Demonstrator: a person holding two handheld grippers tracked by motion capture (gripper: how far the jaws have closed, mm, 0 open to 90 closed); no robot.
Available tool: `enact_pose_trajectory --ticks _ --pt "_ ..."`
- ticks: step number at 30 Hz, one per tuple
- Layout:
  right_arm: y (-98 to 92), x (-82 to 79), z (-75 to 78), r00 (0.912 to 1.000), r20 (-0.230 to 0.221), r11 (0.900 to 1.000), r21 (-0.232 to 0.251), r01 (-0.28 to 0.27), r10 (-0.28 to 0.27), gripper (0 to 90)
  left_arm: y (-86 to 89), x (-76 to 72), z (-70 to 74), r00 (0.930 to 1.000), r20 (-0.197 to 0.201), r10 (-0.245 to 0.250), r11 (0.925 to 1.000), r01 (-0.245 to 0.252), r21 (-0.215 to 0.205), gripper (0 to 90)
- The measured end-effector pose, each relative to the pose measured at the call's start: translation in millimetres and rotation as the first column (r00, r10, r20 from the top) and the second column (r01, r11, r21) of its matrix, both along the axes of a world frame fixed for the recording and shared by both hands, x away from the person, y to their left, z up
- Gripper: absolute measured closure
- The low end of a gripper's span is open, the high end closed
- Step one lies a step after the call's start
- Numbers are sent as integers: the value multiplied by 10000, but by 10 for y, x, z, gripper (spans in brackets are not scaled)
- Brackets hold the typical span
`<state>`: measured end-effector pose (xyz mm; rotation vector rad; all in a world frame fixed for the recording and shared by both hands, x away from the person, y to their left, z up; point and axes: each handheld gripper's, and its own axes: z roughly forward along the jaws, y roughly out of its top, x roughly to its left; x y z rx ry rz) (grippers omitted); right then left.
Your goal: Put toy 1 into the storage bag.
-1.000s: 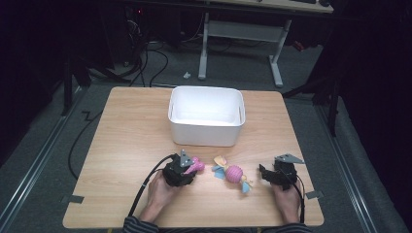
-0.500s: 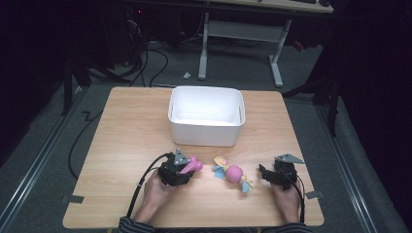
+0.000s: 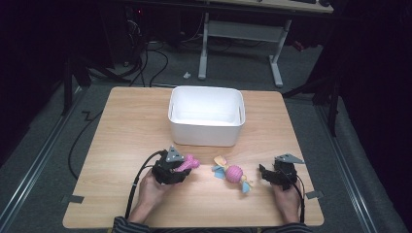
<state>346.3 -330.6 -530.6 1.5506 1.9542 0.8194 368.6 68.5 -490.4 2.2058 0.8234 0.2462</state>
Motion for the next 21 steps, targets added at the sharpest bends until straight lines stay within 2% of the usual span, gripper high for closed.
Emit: enact_pose_trajectory --ticks 2,9,13,21 --pt "0 -1 0 10000 -7 10000 3 7 -7 309 7 2 18 10000 12 -41 10000 41 72 595" --pt "0 0 0 10000 1 10000 -3 -7 7 309 30 7 130 9997 63 -222 9996 223 -157 594" --pt "0 -1 0 10000 -8 10000 2 3 -3 309 42 16 187 9995 106 -284 9995 285 -107 594" --pt "1 -1 1 10000 -11 10000 0 1 -1 309 87 52 272 9996 88 -256 9993 259 -273 594"
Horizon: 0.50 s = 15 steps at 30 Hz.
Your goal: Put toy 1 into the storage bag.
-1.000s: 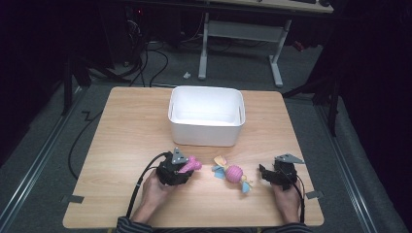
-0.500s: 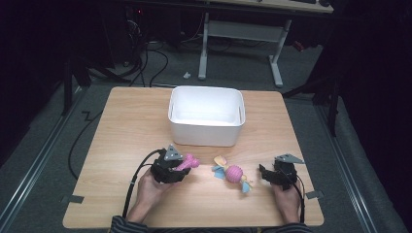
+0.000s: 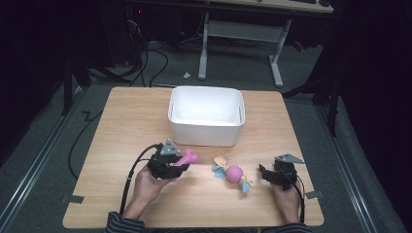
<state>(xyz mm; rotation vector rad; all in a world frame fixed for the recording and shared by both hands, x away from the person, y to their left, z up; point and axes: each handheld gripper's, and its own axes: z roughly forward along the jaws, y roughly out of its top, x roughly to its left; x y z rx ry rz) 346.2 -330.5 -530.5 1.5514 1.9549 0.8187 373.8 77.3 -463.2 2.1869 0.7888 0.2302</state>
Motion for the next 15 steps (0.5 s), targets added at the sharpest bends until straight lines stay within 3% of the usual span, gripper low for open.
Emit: enact_pose_trajectory --ticks 11,15 --pt "0 -2 1 10000 -19 10000 -16 -27 27 307 54 52 98 9998 -193 -45 9985 34 -553 594" --pt "0 -2 0 10000 -3 10000 -8 -26 26 307 80 61 111 9999 -151 27 9993 -33 -363 594"
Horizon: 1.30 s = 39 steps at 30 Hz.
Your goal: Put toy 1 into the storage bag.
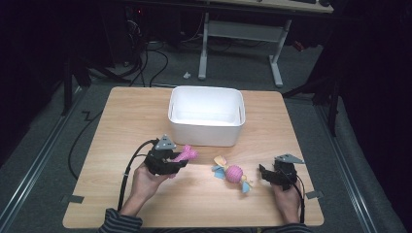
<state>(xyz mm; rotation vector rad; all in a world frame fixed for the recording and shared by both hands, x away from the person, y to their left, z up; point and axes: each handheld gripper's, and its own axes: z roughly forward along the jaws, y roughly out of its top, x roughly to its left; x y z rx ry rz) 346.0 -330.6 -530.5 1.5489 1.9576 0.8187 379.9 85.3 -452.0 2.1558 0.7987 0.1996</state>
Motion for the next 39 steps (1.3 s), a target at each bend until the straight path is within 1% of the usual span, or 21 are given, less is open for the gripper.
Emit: enact_pose_trajectory --ticks 2,7,8,10,14,17,25,33,35,39 --pt "0 0 0 10000 2 10000 1 -1 1 307 9 -1 25 10000 39 17 10000 -17 43 594" --pt "0 0 0 10000 0 10000 -1 -2 2 306 23 7 121 9999 155 -43 10000 43 -37 595" --pt "0 0 0 10000 0 10000 0 -1 1 307 26 12 139 9999 129 -57 10000 58 -57 595" --pt "0 0 0 10000 0 10000 -1 -3 3 307 31 20 170 9998 197 -61 10000 61 -17 595" --pt "0 0 0 10000 0 10000 2 -1 1 307 43 39 238 9997 246 -2 9999 6 -129 595" --pt "0 0 0 10000 1 10000 1 2 -2 306 45 49 300 9994 358 -26 10000 26 -19 594" --pt "0 0 0 10000 1 10000 -2 -2 2 307 71 111 425 9995 315 69 9994 -58 -352 594" --pt "0 0 0 10000 0 10000 2 1 -1 307 86 150 582 9990 457 10 9990 10 -437 594" --pt "0 0 0 10000 -2 10000 3 3 -3 306 96 165 629 9990 457 20 9986 5 -533 594" --pt "0 0 0 10000 -2 10000 1 2 -2 306 108 196 713 9982 600 80 9990 -54 -435 594"
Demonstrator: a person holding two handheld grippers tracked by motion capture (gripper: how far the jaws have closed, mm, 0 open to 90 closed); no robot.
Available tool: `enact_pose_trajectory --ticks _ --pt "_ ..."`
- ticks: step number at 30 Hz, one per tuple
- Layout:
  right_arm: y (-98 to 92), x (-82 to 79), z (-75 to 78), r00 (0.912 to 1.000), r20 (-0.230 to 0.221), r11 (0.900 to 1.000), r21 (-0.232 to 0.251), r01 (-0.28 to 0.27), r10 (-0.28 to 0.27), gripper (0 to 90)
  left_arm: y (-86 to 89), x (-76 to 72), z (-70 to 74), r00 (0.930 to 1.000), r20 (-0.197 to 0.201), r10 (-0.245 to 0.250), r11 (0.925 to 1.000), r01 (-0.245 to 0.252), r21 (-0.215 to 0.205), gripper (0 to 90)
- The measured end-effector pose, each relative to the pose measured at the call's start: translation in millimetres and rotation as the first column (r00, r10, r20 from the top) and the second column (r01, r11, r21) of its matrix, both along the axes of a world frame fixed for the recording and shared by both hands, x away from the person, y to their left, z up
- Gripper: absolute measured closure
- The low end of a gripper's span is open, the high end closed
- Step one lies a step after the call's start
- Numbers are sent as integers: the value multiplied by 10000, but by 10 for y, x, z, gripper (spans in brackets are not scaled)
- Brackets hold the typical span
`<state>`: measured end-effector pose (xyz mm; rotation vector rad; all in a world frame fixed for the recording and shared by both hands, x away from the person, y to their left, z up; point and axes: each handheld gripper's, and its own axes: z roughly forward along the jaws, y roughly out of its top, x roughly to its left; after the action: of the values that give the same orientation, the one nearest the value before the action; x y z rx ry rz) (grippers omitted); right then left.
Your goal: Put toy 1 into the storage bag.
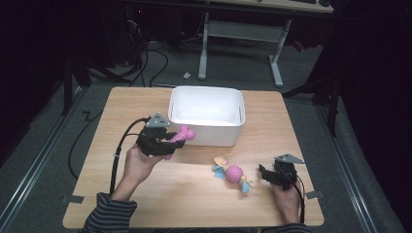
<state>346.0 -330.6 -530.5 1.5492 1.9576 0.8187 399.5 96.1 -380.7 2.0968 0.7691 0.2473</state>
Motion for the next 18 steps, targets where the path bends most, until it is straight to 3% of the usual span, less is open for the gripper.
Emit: enact_pose_trajectory --ticks 4,9,18 --pt "0 0 0 10000 3 10000 0 0 0 306 32 22 69 10000 65 38 9999 -39 132 593" --pt "0 0 0 10000 1 10000 2 1 -1 306 67 73 161 9999 88 79 9999 -79 -94 594" --pt "0 0 0 10000 -3 10000 3 -2 2 305 -9 309 237 9998 -63 198 9996 -199 -219 594"
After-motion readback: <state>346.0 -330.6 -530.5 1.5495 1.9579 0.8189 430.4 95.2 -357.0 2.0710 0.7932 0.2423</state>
